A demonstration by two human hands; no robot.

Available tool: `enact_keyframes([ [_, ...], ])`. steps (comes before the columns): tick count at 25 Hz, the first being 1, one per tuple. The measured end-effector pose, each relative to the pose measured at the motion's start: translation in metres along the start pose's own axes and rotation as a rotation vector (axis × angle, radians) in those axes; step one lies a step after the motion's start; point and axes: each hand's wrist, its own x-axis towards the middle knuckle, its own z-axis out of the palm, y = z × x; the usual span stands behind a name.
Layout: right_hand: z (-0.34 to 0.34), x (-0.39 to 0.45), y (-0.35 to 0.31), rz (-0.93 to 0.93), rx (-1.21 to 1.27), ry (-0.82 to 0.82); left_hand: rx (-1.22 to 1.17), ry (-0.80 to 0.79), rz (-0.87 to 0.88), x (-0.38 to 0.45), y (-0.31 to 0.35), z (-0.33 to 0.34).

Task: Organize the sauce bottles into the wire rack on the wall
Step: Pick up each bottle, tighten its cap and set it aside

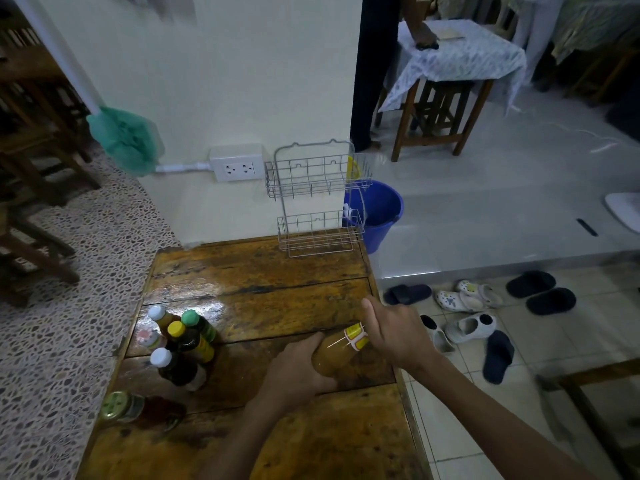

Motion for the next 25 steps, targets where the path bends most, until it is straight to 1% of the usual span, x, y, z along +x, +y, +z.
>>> enact_keyframes([
  [3, 0.007, -0.002, -0.001, 0.086, 0.014, -0.087, 0.106, 0.076, -0.004, 0.001, -0.001, 0.007],
  [6, 0.015, -0.006, 0.002, 0.223, 0.165, -0.128, 0.255, 0.164, -0.004, -0.001, -0.001, 0.019],
  [7, 0.017, -0.009, 0.004, 0.265, 0.193, -0.181, 0.319, 0.187, -0.003, -0.003, -0.002, 0.023],
  [9, 0.028, -0.015, 0.01, 0.386, 0.239, -0.338, 0.399, 0.197, 0.008, -0.004, -0.008, 0.031],
  [10, 0.032, -0.018, 0.019, 0.425, 0.312, -0.342, 0.393, 0.161, 0.014, -0.004, -0.012, 0.033],
  [11, 0.03, -0.021, 0.016, 0.492, 0.373, -0.442, 0.339, 0.102, 0.017, -0.002, -0.017, 0.033],
  [12, 0.025, -0.021, 0.012, 0.525, 0.424, -0.53, 0.232, 0.031, 0.015, 0.0, -0.021, 0.032],
  [14, 0.012, -0.017, 0.011, 0.606, 0.706, -0.61, -0.106, -0.089, -0.021, 0.008, -0.03, 0.027],
  [15, 0.008, -0.014, 0.009, 0.557, 0.804, -0.604, -0.296, -0.125, -0.05, 0.013, -0.034, 0.025],
  [16, 0.005, -0.01, 0.004, 0.482, 0.841, -0.601, -0.478, -0.163, -0.086, 0.018, -0.035, 0.021],
  [18, 0.0, 0.001, -0.007, 0.332, 0.858, -0.589, -0.696, -0.225, -0.121, 0.03, -0.029, 0.012],
  [20, -0.001, 0.018, -0.012, 0.262, 0.877, -0.531, -0.757, -0.279, -0.064, 0.045, -0.014, 0.0],
  [22, -0.007, 0.036, -0.013, 0.235, 0.826, -0.445, -0.763, -0.31, 0.005, 0.059, 0.002, -0.012],
  [24, -0.012, 0.054, -0.006, 0.207, 0.747, -0.367, -0.725, -0.282, 0.033, 0.075, 0.016, -0.025],
  [25, -0.013, 0.062, -0.002, 0.193, 0.678, -0.325, -0.663, -0.243, 0.041, 0.084, 0.021, -0.029],
])
